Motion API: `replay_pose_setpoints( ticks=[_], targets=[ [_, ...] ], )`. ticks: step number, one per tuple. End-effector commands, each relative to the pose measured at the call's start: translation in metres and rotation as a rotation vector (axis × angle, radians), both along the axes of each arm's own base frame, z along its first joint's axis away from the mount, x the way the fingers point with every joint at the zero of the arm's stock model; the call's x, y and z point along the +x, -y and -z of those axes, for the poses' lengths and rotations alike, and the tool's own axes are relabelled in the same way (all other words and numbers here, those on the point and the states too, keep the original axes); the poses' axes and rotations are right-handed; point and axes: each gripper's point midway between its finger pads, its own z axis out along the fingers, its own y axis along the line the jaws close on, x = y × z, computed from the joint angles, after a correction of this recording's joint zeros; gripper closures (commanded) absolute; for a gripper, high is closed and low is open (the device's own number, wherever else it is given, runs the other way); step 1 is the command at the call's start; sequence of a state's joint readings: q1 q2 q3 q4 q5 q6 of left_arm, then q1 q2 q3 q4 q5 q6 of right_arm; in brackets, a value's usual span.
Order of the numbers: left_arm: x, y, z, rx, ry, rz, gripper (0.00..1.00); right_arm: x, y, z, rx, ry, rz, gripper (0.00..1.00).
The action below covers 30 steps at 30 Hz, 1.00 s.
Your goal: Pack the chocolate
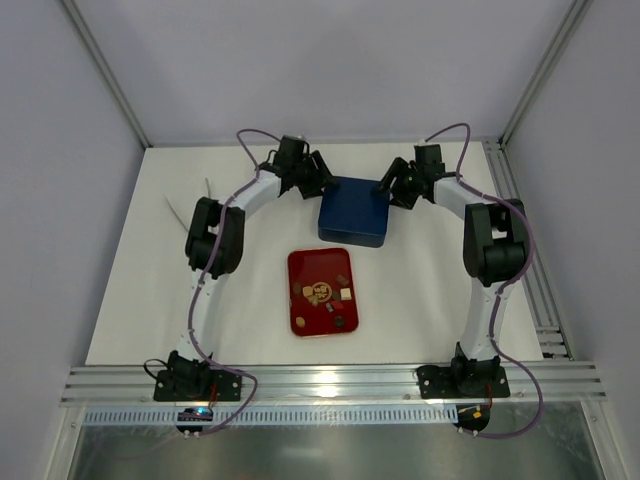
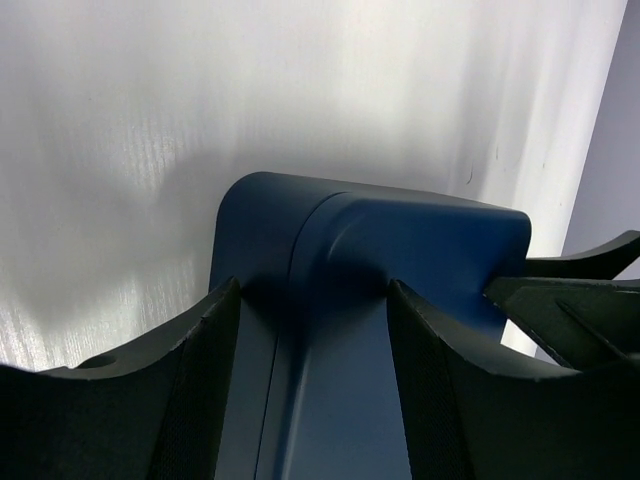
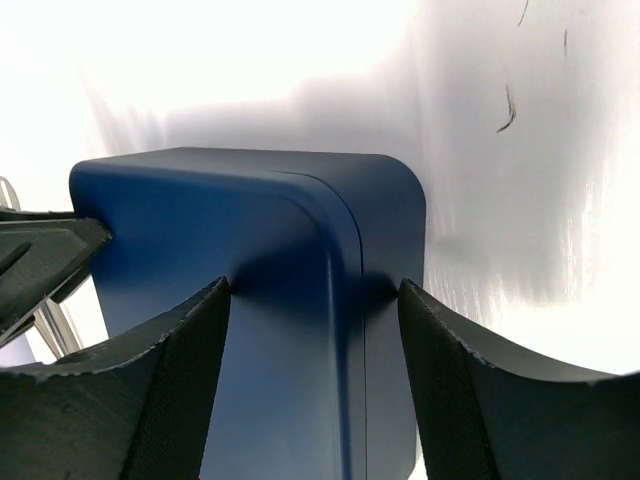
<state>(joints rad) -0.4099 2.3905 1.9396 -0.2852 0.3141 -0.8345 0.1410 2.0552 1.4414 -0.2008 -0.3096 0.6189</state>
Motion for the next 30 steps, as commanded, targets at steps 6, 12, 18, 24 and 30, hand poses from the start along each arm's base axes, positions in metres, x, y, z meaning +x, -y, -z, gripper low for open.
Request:
replay_pose_setpoints(
  ticks=[6, 12, 18, 24, 30],
  targets=[
    [-0.088, -0.036, 0.115, 0.313, -0.336, -0.075, 0.52, -0.020, -0.001, 0.048, -0.099, -0.133, -0.021, 0.40],
    [-0.108, -0.036, 0.112, 0.326, -0.345, -0.065, 0.60, -0.018, -0.008, 0.041, -0.144, -0.121, -0.061, 0.45],
    [-0.113, -0.040, 0.100, 0.328, -0.325, -0.052, 0.65, -0.024, -0.007, 0.034, -0.146, -0.106, -0.063, 0.46],
    [-0.104, -0.036, 0.082, 0.308, -0.283, -0.037, 0.62, -0.028, -0.004, 0.020, -0.152, -0.081, -0.055, 0.41],
    [-0.079, -0.036, 0.048, 0.289, -0.193, -0.004, 0.49, -0.018, 0.003, -0.006, -0.133, -0.013, -0.047, 0.28]
  ],
)
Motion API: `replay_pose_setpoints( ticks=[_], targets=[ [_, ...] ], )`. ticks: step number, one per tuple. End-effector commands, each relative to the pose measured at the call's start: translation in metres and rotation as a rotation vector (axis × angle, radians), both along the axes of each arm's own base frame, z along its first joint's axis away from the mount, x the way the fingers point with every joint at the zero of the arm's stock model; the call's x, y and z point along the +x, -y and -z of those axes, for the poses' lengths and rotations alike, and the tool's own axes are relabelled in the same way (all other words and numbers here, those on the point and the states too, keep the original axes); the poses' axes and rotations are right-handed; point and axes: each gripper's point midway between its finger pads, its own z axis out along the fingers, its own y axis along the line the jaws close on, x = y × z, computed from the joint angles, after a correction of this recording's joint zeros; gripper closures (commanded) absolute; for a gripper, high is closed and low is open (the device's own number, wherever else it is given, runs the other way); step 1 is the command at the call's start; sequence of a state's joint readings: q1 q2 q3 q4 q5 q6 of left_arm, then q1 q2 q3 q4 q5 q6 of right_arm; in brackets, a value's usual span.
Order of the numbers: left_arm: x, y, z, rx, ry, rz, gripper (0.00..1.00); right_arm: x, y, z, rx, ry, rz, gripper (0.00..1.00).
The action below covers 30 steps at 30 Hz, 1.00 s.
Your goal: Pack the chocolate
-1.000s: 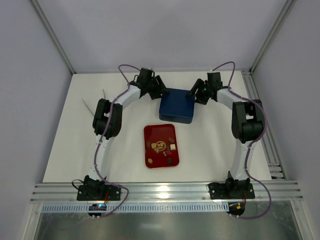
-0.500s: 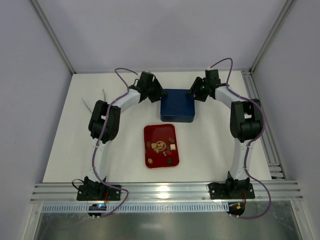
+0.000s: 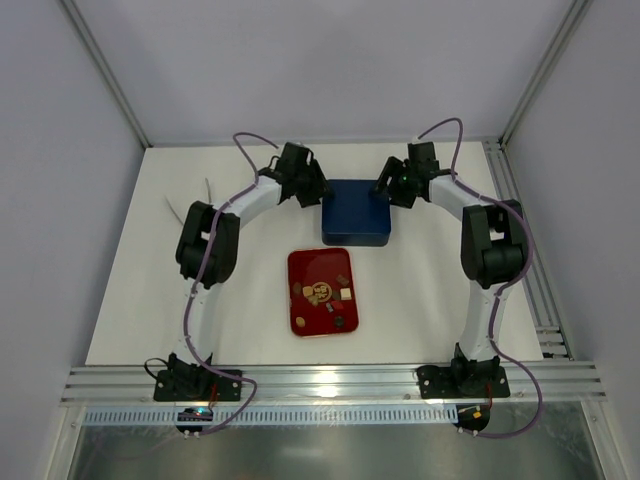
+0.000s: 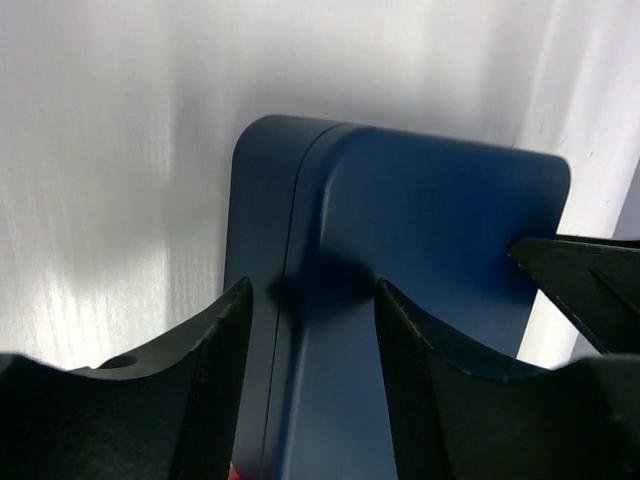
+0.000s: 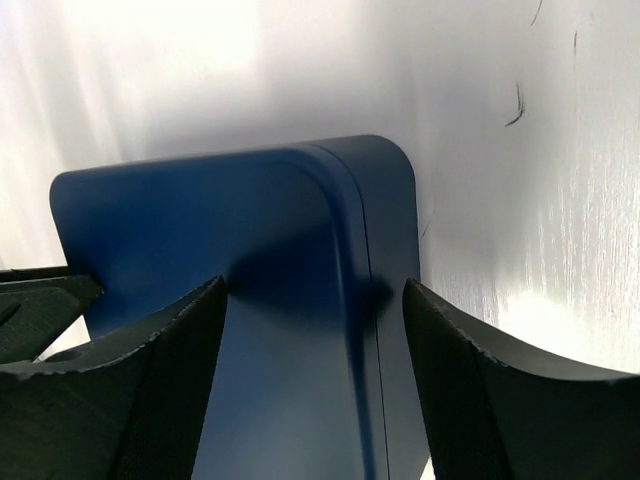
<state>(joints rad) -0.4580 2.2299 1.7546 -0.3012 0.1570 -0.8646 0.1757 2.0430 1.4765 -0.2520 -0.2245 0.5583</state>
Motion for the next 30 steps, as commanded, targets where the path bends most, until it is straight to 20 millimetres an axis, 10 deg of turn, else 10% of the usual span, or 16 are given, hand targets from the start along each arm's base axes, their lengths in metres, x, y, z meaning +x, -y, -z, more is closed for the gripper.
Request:
replay_pose_setpoints(
  ticks=[1, 9, 15, 30],
  targets=[
    [-0.041, -0.024, 0.051, 0.179, -0.179, 0.086, 0.48, -0.017, 0.006, -0.005, -0.021, -0.026, -0.024, 0.27],
    [-0.002, -0.040, -0.039, 0.141, 0.010, 0.105, 0.33, -0.001, 0.030, -0.088, 0.021, 0.173, 0.021, 0.16],
    [-0.023, -0.050, -0.103, 0.118, 0.116, 0.124, 0.30, -0.035, 0.042, -0.148, 0.006, 0.310, 0.046, 0.09],
    [-0.203, -0.118, -0.184, 0.107, 0.359, 0.125, 0.29, -0.204, 0.079, -0.224, -0.062, 0.597, 0.105, 0.00]
  ],
)
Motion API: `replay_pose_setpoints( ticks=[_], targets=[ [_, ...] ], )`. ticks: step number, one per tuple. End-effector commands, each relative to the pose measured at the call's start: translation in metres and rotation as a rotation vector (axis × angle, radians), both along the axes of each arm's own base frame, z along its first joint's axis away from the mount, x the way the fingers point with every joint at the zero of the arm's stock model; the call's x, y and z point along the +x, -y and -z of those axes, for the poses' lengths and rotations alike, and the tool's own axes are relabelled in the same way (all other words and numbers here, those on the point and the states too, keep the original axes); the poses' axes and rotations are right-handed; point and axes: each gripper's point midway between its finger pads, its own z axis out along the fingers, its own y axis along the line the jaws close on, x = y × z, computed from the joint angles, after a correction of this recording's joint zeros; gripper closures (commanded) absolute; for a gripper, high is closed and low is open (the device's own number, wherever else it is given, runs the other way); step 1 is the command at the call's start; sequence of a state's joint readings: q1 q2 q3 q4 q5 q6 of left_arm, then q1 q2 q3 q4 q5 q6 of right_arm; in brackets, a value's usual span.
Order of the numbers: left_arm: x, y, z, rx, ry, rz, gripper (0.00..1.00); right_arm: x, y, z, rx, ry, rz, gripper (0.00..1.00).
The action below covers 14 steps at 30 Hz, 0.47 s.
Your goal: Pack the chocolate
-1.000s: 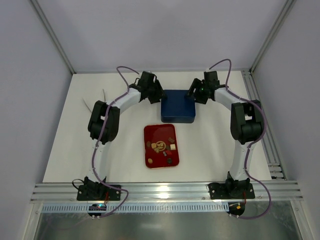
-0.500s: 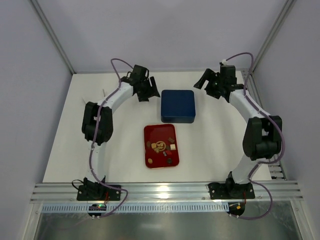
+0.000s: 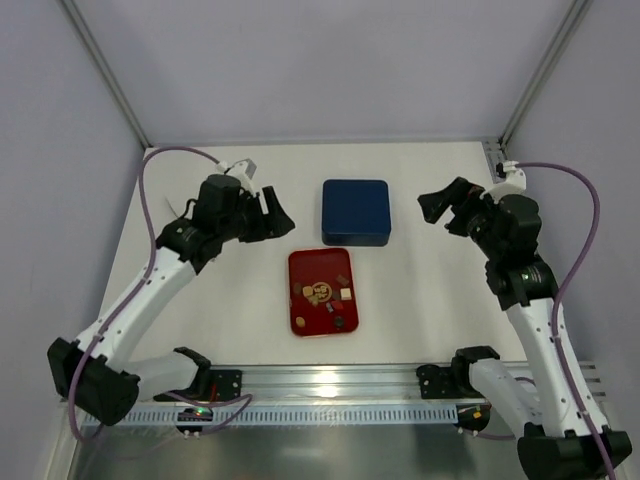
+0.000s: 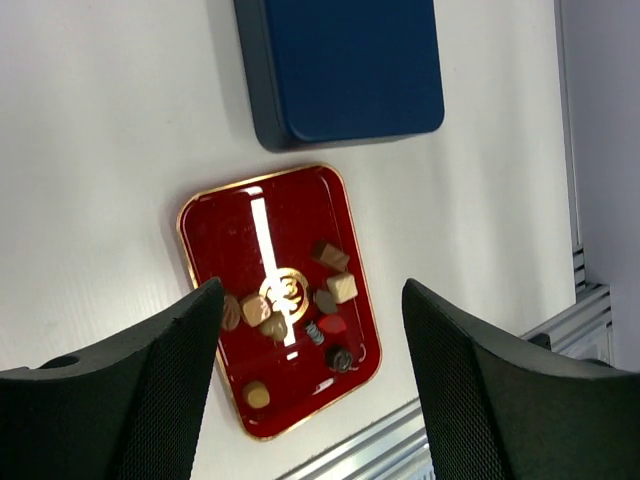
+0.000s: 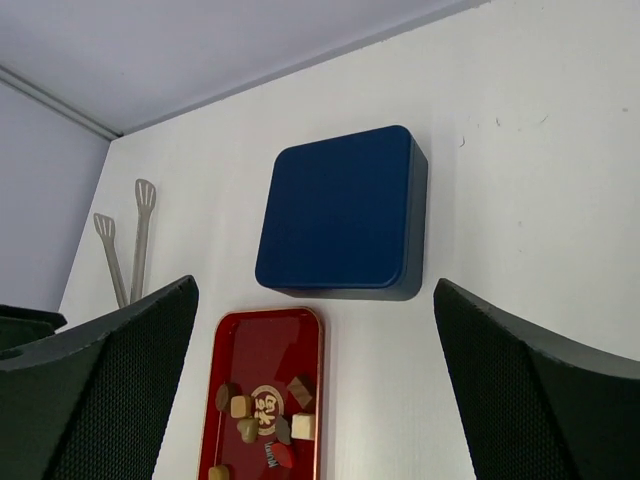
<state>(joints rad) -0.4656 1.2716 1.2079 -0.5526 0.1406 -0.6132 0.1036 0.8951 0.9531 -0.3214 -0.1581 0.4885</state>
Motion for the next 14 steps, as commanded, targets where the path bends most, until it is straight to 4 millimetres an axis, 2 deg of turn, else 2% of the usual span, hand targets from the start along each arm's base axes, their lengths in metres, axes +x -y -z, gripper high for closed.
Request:
replay_pose_setpoints(
  ticks=[1, 3, 7, 14],
  targets=[
    [-0.027, -0.024, -0.009, 0.018, 0.084, -0.030, 0.28, -0.030, 0.011, 0.007, -0.048, 0.005, 0.031, 0.00],
    [-0.040, -0.033, -0.022, 0.006, 0.134, -0.034, 0.28, -0.048, 0.014, 0.002, -0.051, 0.048, 0.035, 0.00],
    [-0.057, -0.040, -0.022, 0.015, 0.124, -0.025, 0.28, -0.068, 0.023, 0.008, -0.076, 0.046, 0.064, 0.00],
    [-0.062, -0.042, -0.016, 0.015, 0.113, -0.022, 0.28, -0.075, 0.026, 0.016, -0.089, 0.030, 0.074, 0.00]
  ],
)
